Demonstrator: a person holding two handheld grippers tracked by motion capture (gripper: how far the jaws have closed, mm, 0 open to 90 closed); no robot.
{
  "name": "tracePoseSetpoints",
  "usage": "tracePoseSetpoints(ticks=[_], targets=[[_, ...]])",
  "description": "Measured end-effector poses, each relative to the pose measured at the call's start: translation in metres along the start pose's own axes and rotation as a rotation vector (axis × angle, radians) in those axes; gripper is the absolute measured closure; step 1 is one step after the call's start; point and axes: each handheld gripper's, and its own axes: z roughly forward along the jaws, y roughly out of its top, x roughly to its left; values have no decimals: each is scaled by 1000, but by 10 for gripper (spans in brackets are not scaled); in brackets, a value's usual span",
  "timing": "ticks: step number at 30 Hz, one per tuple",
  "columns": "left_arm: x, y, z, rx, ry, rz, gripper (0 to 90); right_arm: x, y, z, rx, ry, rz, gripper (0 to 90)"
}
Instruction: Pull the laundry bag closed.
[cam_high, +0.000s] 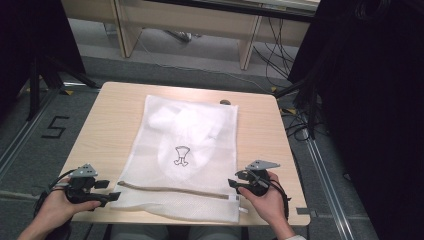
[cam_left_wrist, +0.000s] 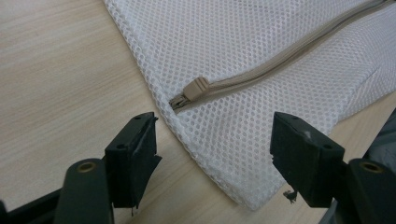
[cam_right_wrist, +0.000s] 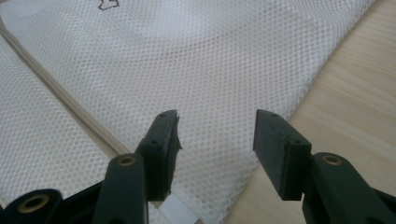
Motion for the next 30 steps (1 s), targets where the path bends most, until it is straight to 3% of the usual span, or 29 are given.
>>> tracePoseSetpoints(ticks=[1, 2, 4, 5, 7, 8, 10, 15, 17, 18, 19, 21, 22, 23, 24, 25, 30], targets=[[0, 0, 0, 2, -2, 1, 312, 2, 0, 3, -45, 11, 14, 512], [3, 0, -2, 34, -3, 41, 311, 3, 2, -1, 2, 14, -1, 515], [2, 0, -2, 37, -5, 31, 309, 7, 5, 2, -24, 28, -33, 522], [2, 1, -2, 40, -6, 46, 307, 11, 7, 1, -16, 34, -18, 527], [2, 2, -3, 52, -7, 52, 302, 17, 10, 3, -25, 52, -48, 537], [2, 1, -1, 34, -4, 47, 298, 20, 11, 5, -37, 59, -66, 543], [4, 2, -1, 58, -2, 48, 296, 26, 15, 8, -32, 73, -89, 551], [1, 1, 1, 15, -3, 27, 295, 42, 23, 15, -24, 96, -156, 572], [0, 2, 0, 35, -3, 29, 295, 46, 25, 17, -37, 109, -167, 571], [0, 1, 2, 9, 1, 25, 296, 48, 26, 17, -27, 111, -161, 571], [0, 1, 1, 18, -4, 34, 296, 52, 26, 19, -33, 110, -133, 572], [0, 2, -1, 21, 9, 31, 299, 52, 29, 22, -36, 113, -179, 575], [1, 2, -2, 20, 7, 38, 303, 54, 29, 23, -31, 119, -173, 577], [-1, 2, -1, -7, 8, 12, 304, 56, 31, 25, -34, 122, -181, 576], [0, 1, -1, -14, 13, 12, 305, 58, 32, 27, -30, 126, -186, 576], [1, 2, -3, 12, 11, 26, 304, 61, 34, 29, -33, 130, -194, 577], [1, 2, -2, 7, 13, 26, 301, 75, 42, 38, -31, 140, -238, 582]])
